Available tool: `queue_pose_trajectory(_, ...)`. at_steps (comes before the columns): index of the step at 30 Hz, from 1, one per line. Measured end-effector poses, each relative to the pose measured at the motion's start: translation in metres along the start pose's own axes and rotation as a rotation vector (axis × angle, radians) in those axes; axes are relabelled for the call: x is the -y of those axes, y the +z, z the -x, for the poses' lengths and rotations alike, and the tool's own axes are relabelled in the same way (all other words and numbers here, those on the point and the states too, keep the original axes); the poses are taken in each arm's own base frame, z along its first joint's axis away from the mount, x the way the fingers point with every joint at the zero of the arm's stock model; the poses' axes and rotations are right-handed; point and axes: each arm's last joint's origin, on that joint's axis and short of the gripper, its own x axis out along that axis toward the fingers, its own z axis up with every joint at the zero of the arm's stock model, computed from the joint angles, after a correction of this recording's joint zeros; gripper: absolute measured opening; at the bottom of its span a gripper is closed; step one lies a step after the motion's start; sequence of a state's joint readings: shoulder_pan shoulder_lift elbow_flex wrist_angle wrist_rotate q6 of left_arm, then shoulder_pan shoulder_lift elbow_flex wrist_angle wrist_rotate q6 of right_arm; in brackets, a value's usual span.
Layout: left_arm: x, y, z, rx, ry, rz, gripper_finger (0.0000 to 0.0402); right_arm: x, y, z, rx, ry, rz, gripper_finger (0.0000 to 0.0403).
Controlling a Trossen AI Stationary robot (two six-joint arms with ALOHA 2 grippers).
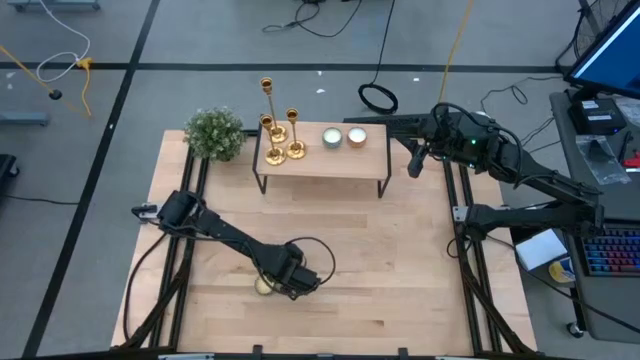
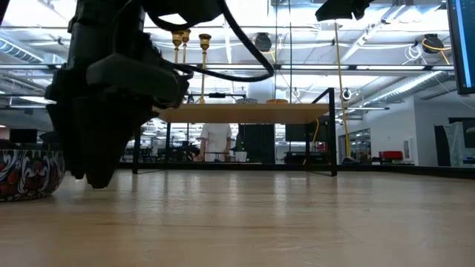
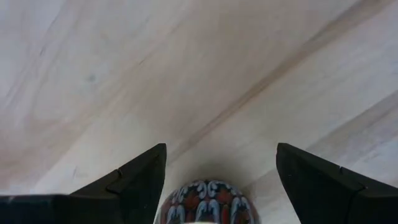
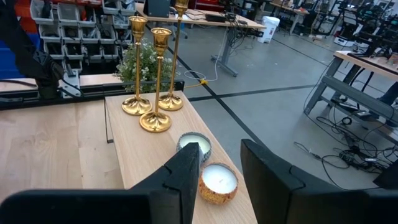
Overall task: Pick & Place candle stick holders
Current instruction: Put the red and black scented candle on the shelf
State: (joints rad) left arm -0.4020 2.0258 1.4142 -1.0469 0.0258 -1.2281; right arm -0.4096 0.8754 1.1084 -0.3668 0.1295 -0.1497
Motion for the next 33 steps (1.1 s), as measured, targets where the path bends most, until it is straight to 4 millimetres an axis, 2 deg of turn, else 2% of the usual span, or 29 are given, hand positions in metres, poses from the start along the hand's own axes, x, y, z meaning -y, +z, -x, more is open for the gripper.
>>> queue_pose_trajectory(9, -0.015, 0.003, 0.005, -0.047, 0.117, -0.001, 0.0296, 0.000, 0.000, 0.000, 0.000, -0.001, 0.000, 0.0114)
queue_pose_trajectory(16, -0.013, 0.007, 0.022, -0.002, 0.070, -0.062, 0.0296, 0.000, 0.000, 0.000, 0.003, -0.002, 0.011, 0.0114)
queue_pose_trajectory(30, -0.005, 0.012, 0.022, 0.034, -0.013, -0.128, 0.0297, 0.000, 0.000, 0.000, 0.004, -0.002, 0.018, 0.0114)
queue_pose_trajectory(33, -0.004, 0.012, 0.022, 0.038, -0.020, -0.142, 0.0310, 0.000, 0.000, 0.000, 0.004, -0.002, 0.018, 0.0114)
